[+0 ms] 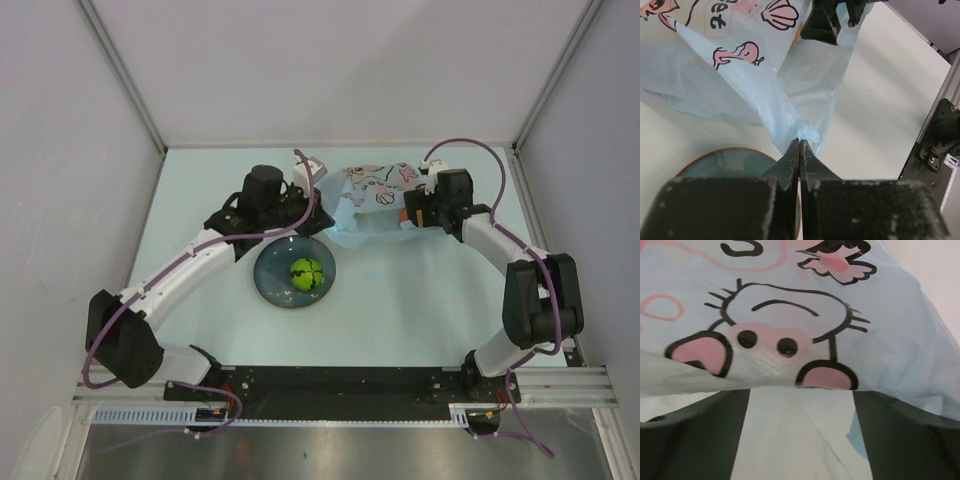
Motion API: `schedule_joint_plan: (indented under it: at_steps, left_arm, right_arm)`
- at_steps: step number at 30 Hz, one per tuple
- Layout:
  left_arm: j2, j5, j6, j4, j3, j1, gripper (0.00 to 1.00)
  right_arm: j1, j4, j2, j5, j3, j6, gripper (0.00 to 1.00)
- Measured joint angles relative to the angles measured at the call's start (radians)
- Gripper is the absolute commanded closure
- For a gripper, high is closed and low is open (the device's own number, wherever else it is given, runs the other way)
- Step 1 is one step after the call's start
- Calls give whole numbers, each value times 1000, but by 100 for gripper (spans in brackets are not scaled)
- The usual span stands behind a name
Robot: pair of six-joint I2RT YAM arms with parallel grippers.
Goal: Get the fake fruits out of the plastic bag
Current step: Take out the fake fruit from the plastic bag.
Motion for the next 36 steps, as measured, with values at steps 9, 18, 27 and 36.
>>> schedule_joint_plan:
  at_steps: [9,18,27,36]
  left_arm:
    - [61,47,-6,22,44,0,100]
    - [80,51,-11,34,65,2,100]
    - [89,51,-11,44,65,14,100]
    - [102,51,-21,66,65,29,100]
  right_arm:
    - [59,59,124,129,57,-47,0]
    - [39,101,240,111,71,-145,53]
    - [120,30,68,-48,85,-180,64]
    - [227,-202,-361,-222,114,-153,66]
